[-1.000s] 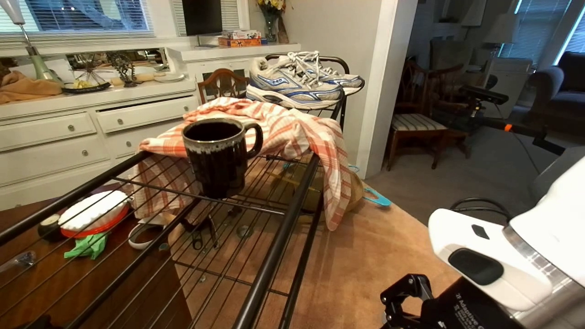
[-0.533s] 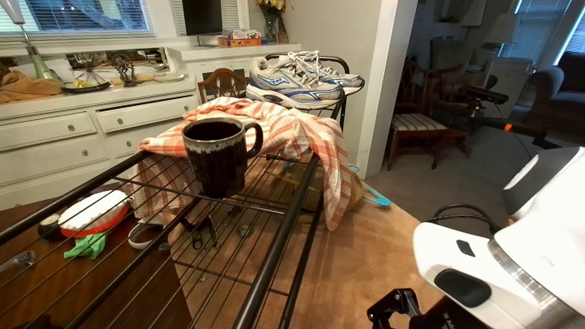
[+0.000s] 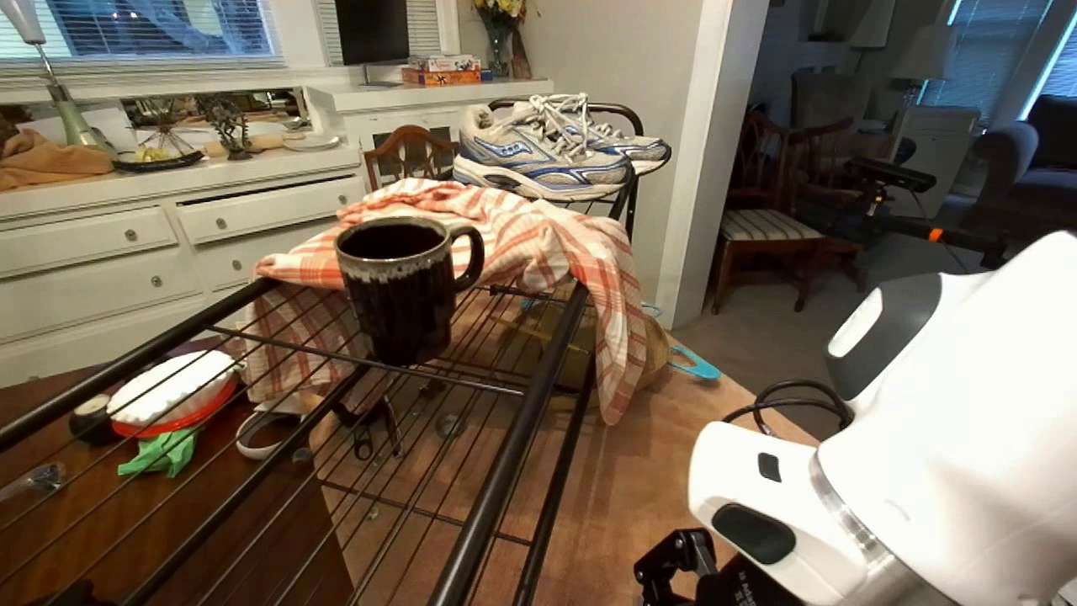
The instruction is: Place the tennis ball in the brown mug.
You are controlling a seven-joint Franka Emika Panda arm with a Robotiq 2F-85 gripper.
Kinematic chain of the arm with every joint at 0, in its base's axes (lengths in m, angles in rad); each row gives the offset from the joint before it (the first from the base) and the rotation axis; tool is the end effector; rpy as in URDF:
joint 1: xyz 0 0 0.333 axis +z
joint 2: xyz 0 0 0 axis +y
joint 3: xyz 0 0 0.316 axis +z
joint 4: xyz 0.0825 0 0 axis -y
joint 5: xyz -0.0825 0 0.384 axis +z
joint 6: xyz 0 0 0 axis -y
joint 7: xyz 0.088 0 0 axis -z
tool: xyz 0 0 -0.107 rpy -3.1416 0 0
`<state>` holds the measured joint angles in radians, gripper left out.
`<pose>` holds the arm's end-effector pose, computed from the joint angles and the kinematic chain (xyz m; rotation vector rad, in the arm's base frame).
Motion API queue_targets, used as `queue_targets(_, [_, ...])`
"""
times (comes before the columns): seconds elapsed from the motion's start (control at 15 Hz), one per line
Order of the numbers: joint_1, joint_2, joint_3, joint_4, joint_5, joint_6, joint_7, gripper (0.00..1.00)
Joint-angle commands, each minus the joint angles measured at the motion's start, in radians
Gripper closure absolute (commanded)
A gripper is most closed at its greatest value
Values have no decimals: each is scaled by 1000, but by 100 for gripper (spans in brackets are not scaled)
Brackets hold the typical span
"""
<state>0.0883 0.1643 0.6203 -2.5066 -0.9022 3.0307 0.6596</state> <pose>0.3219 0.3590 0.2646 -2.6731 -1.2944 -0.6287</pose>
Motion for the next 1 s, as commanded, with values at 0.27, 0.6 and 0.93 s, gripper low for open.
queue_targets(0.27, [217,255,-191,225,-299,-59,280,0])
queue_targets(0.6, [292,314,-262,299,-366,-75,351,0])
queue_targets(0.93, [332,335,-306,330,-397,-82,381,0])
